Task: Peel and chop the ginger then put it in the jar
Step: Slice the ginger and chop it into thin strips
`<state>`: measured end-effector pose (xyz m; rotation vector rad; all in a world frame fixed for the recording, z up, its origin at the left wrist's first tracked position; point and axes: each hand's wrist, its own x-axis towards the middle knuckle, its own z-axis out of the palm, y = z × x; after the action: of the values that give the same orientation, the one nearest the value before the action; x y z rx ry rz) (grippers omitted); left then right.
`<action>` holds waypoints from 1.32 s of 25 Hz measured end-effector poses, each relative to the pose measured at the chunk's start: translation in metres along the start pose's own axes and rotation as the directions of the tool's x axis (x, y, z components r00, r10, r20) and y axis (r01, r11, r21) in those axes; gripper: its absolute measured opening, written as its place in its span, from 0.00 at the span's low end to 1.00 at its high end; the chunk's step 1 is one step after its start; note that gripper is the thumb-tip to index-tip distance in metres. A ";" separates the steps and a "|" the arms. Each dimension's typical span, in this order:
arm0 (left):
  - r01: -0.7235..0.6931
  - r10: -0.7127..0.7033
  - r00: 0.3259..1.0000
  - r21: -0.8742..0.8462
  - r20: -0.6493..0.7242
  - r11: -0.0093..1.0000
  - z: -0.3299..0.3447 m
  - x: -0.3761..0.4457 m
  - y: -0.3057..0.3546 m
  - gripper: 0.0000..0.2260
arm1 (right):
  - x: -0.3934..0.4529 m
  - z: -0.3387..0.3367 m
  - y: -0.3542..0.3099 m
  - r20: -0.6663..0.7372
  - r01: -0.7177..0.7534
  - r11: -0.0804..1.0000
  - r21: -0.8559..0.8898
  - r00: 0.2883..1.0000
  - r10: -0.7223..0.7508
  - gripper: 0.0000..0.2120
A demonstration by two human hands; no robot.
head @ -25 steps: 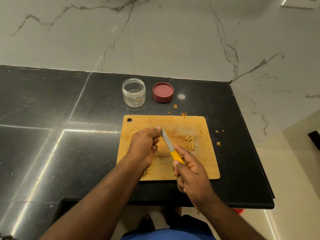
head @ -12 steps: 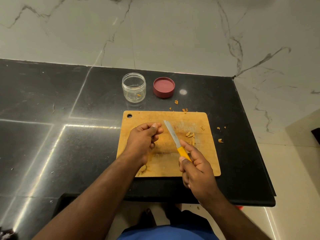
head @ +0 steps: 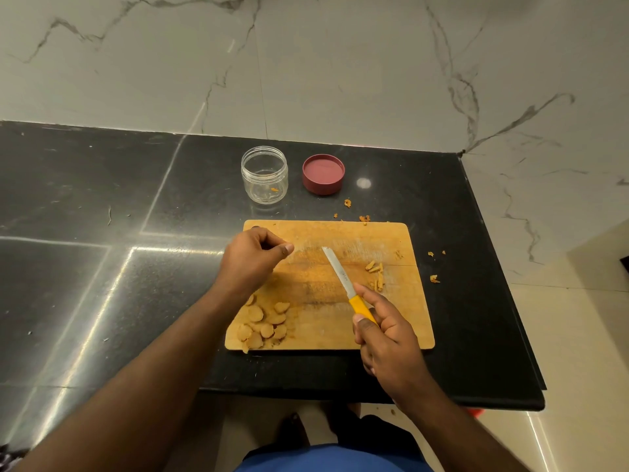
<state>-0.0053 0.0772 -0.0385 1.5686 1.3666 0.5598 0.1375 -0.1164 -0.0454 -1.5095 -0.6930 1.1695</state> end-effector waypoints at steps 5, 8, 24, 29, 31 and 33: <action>-0.175 0.170 0.984 0.497 0.056 0.850 -0.008 0.021 -0.001 0.16 | -0.001 -0.002 0.001 0.008 0.004 1.000 0.008 1.000 -0.004 0.21; -0.168 0.168 0.985 0.525 0.048 0.835 -0.013 0.023 -0.004 0.14 | -0.001 -0.005 0.003 0.002 -0.002 1.000 0.001 1.000 0.002 0.21; -0.217 -0.037 0.936 0.654 0.351 0.725 -0.011 -0.023 -0.016 0.07 | 0.004 -0.003 0.018 0.014 0.022 0.988 -0.153 1.000 -0.020 0.21; -0.245 0.013 0.953 0.742 0.303 0.624 -0.002 -0.036 -0.017 0.09 | -0.003 -0.005 0.021 0.003 0.015 0.985 -0.171 1.000 -0.015 0.21; -0.263 0.023 0.948 0.743 0.316 0.615 0.000 -0.039 -0.015 0.07 | -0.006 -0.006 0.022 0.006 0.005 0.984 -0.177 1.000 -0.004 0.21; -0.264 0.032 0.948 0.729 0.316 0.631 0.003 -0.041 -0.013 0.04 | -0.009 -0.006 0.022 0.006 0.007 0.984 -0.176 1.000 -0.006 0.21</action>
<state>-0.0209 0.0366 -0.0412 2.3621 1.3248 -0.2228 0.1371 -0.1324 -0.0634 -1.6503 -0.8227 1.1318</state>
